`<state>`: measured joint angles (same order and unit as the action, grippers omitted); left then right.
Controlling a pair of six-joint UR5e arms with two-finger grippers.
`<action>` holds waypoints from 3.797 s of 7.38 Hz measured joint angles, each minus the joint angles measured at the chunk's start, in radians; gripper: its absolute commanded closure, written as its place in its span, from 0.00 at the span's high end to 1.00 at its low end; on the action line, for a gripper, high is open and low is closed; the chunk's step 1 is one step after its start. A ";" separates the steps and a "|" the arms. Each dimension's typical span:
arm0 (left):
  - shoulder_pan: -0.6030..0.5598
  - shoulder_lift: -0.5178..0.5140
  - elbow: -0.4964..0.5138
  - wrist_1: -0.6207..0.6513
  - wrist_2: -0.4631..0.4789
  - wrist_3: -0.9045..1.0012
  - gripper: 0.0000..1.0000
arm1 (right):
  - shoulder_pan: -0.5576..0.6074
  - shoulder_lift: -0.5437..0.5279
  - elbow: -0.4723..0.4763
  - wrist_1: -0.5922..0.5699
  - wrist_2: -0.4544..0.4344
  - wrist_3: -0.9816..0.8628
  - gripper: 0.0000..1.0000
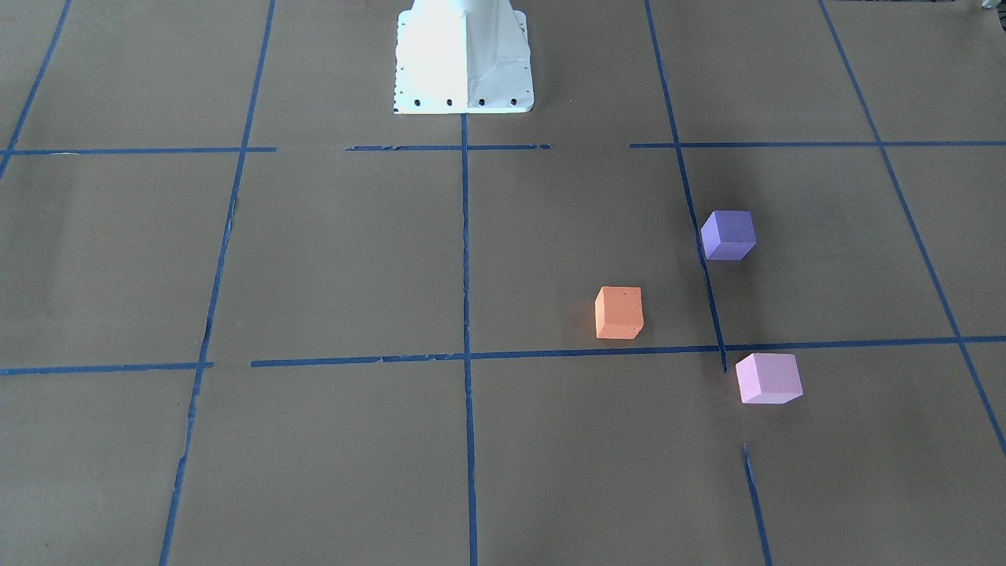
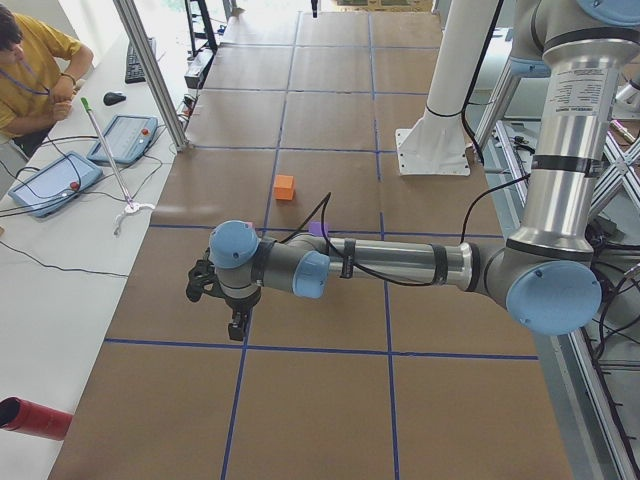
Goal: Arrange blocks in a line
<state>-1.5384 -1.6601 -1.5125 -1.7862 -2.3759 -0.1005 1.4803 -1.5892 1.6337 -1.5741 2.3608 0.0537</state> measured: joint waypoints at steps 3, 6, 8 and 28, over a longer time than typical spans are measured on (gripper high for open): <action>0.006 0.008 -0.009 -0.069 0.001 -0.017 1.00 | 0.000 0.000 0.000 0.000 0.000 0.000 1.00; 0.047 0.011 -0.034 -0.077 0.014 -0.041 1.00 | 0.000 0.000 0.000 -0.001 0.000 0.000 1.00; 0.171 0.004 -0.135 -0.080 0.046 -0.182 1.00 | 0.000 0.000 0.000 -0.001 0.000 0.000 1.00; 0.806 -0.514 0.028 0.033 0.368 -0.758 0.99 | 0.000 0.000 0.000 -0.001 0.000 0.000 1.00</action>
<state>-0.7320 -2.1746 -1.4841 -1.7536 -2.0080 -0.8586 1.4803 -1.5892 1.6337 -1.5751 2.3612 0.0537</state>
